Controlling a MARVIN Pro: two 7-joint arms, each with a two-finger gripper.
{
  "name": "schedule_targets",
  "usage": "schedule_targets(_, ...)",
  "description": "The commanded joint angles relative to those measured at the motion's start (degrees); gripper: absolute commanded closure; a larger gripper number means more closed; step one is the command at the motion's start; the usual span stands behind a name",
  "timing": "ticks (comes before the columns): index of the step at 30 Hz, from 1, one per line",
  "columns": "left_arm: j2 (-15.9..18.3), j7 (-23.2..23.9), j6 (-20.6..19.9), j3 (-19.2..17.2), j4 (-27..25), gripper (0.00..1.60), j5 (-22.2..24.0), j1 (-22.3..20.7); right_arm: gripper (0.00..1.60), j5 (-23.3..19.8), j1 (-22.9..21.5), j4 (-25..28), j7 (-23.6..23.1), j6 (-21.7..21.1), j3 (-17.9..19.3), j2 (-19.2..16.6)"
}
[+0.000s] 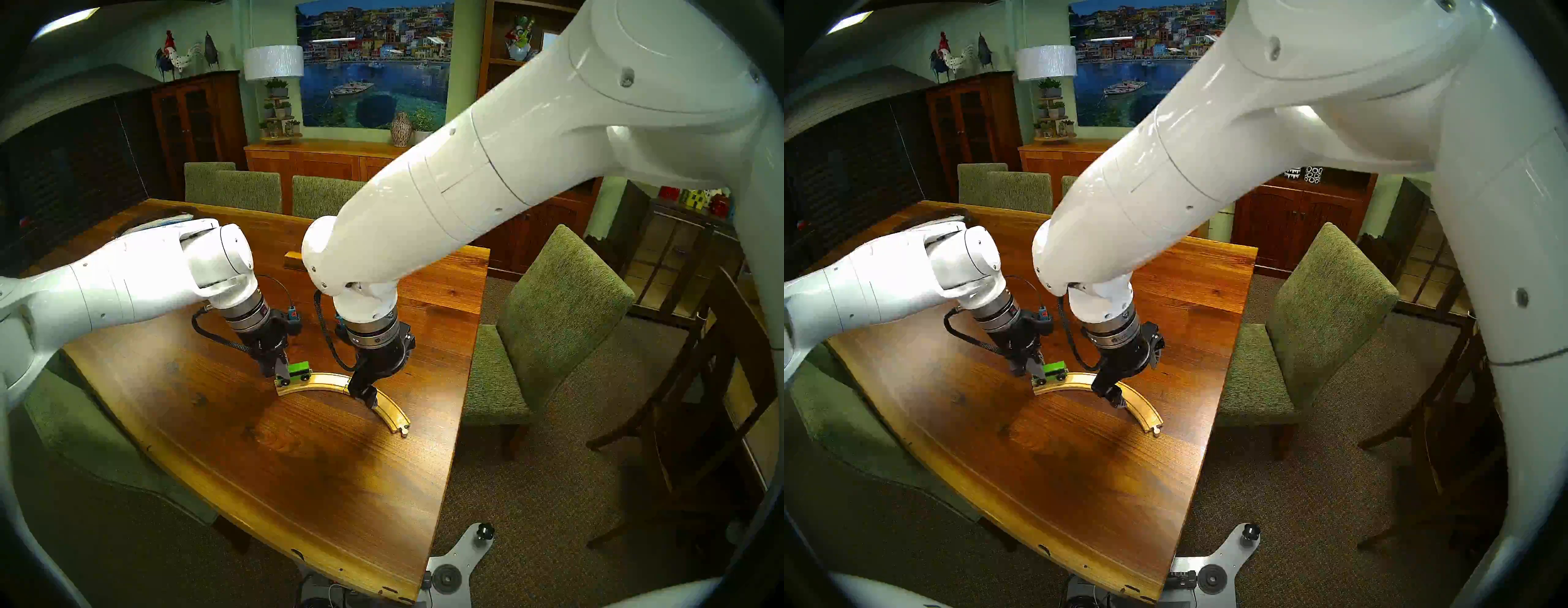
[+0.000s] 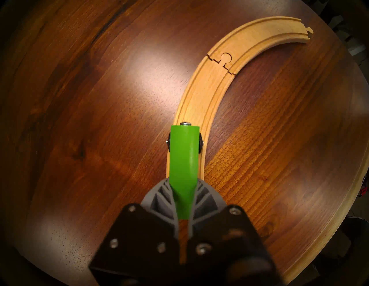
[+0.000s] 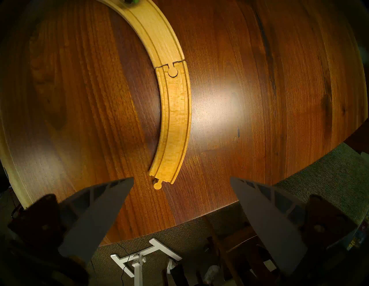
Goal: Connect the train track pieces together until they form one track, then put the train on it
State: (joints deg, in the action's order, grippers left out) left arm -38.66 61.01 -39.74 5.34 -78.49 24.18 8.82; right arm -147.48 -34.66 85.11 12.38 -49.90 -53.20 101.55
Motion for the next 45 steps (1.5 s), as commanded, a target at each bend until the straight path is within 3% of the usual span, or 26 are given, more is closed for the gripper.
schedule_targets(1, -0.99, -0.21, -0.04, -0.81, 0.41, 1.6, -0.35, -1.41, 0.0, 0.08, -1.38, -0.49, 0.03, 0.02, 0.24, -0.76)
schedule_targets(20, -0.91, 0.18, 0.1, -0.77, 0.38, 1.6, -0.45, -0.85, 0.0, 0.08, -1.37, -0.49, 0.05, 0.01, 0.26, -0.77)
schedule_targets(21, -0.87, 0.25, 0.03, -0.8, 0.32, 1.4, -0.42, -0.89, 0.0, 0.08, -1.37, -0.49, 0.05, 0.01, 0.26, -0.77)
schedule_targets(22, -0.84, 0.27, -0.03, -0.82, 0.26, 0.97, -0.42, -0.92, 0.0, 0.08, -1.37, -0.5, 0.05, 0.01, 0.26, -0.77)
schedule_targets(23, -0.81, 0.23, -0.12, -0.85, 0.21, 0.78, -0.4, -0.93, 0.0, 0.08, -1.37, -0.5, 0.05, 0.01, 0.26, -0.77)
schedule_targets(24, -0.77, 0.21, -0.19, -0.91, 0.2, 0.4, -0.39, -0.96, 0.0, 0.08, -1.37, -0.5, 0.05, 0.01, 0.26, -0.77)
schedule_targets(25, -0.71, 0.24, -0.21, -0.96, 0.17, 0.13, -0.39, -1.02, 0.0, 0.08, -1.37, -0.5, 0.06, 0.01, 0.26, -0.77)
schedule_targets(29, -0.26, 0.23, -0.36, -1.18, -0.33, 0.0, -0.37, -1.27, 0.0, 0.08, -1.36, -0.51, 0.06, 0.01, 0.26, -0.77)
schedule_targets(45, 4.17, 0.8, -0.89, -2.12, -3.47, 0.0, -0.47, -2.32, 0.0, 0.07, -1.34, -0.52, 0.09, 0.0, 0.26, -0.77)
